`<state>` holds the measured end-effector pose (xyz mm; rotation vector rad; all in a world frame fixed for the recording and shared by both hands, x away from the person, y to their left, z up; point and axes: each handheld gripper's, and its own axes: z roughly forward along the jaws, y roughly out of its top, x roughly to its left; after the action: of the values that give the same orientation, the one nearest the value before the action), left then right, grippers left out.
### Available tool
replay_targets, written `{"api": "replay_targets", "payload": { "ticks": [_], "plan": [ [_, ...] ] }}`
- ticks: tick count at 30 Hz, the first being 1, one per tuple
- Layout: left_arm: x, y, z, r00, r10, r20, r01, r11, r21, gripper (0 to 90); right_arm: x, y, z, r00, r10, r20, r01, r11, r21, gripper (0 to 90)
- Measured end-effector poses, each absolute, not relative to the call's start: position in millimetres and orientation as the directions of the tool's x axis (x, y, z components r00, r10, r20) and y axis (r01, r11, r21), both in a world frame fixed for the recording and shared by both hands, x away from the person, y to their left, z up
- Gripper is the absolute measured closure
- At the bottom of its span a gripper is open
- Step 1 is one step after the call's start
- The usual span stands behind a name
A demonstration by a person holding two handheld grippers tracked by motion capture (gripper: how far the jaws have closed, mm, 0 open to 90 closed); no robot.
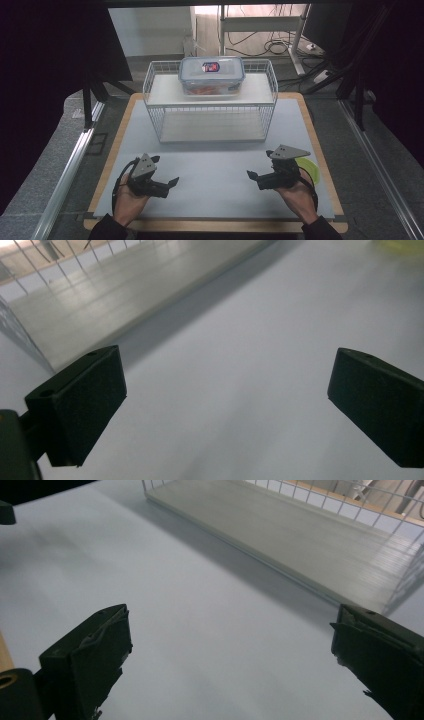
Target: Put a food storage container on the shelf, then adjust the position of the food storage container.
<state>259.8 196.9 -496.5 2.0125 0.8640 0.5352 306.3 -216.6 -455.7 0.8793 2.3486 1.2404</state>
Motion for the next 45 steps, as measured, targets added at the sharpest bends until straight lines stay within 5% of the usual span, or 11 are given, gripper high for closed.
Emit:
{"api": "replay_targets", "payload": {
  "ticks": [15, 17, 18, 19, 20, 29, 33, 45],
  "plan": [
    [250.3, 200.2, -507.0, 0.648, 0.757, 0.088, 0.378, -0.419, 0.826, 2.2, 301.6, -233.0, -467.8, -0.689, 0.723, 0.056, 0.466, 0.383, 0.798, 1.2],
    [250.8, 200.8, -506.8, 0.649, 0.756, 0.088, 0.385, -0.426, 0.819, 2.5, 303.0, -238.8, -466.9, -0.668, 0.741, 0.066, 0.493, 0.375, 0.785, 9.4],
    [250.9, 200.4, -507.1, 0.649, 0.757, 0.082, 0.388, -0.422, 0.819, 2.9, 303.2, -246.0, -465.2, -0.651, 0.757, 0.055, 0.501, 0.373, 0.781, 25.1],
    [251.0, 200.3, -507.4, 0.648, 0.757, 0.082, 0.390, -0.422, 0.818, 2.9, 303.2, -246.0, -465.2, -0.651, 0.757, 0.055, 0.501, 0.373, 0.781, 25.1],
    [251.1, 200.0, -507.6, 0.649, 0.757, 0.079, 0.393, -0.422, 0.817, 3.1, 303.6, -253.6, -463.4, -0.634, 0.771, 0.054, 0.521, 0.374, 0.767, 38.0],
    [251.2, 199.0, -508.4, 0.655, 0.750, 0.091, 0.387, -0.437, 0.812, 3.2, 302.7, -293.7, -452.2, -0.546, 0.833, 0.087, 0.564, 0.288, 0.774, 78.4],
    [250.5, 199.5, -507.3, 0.651, 0.754, 0.094, 0.377, -0.427, 0.822, 3.8, 304.1, -314.5, -450.0, -0.486, 0.871, 0.079, 0.580, 0.253, 0.775, 89.2],
    [250.7, 198.3, -508.6, 0.655, 0.751, 0.087, 0.379, -0.425, 0.822, 4.4, 302.2, -372.8, -457.1, -0.287, 0.957, 0.040, 0.607, 0.149, 0.781, 89.8]
  ]
}}
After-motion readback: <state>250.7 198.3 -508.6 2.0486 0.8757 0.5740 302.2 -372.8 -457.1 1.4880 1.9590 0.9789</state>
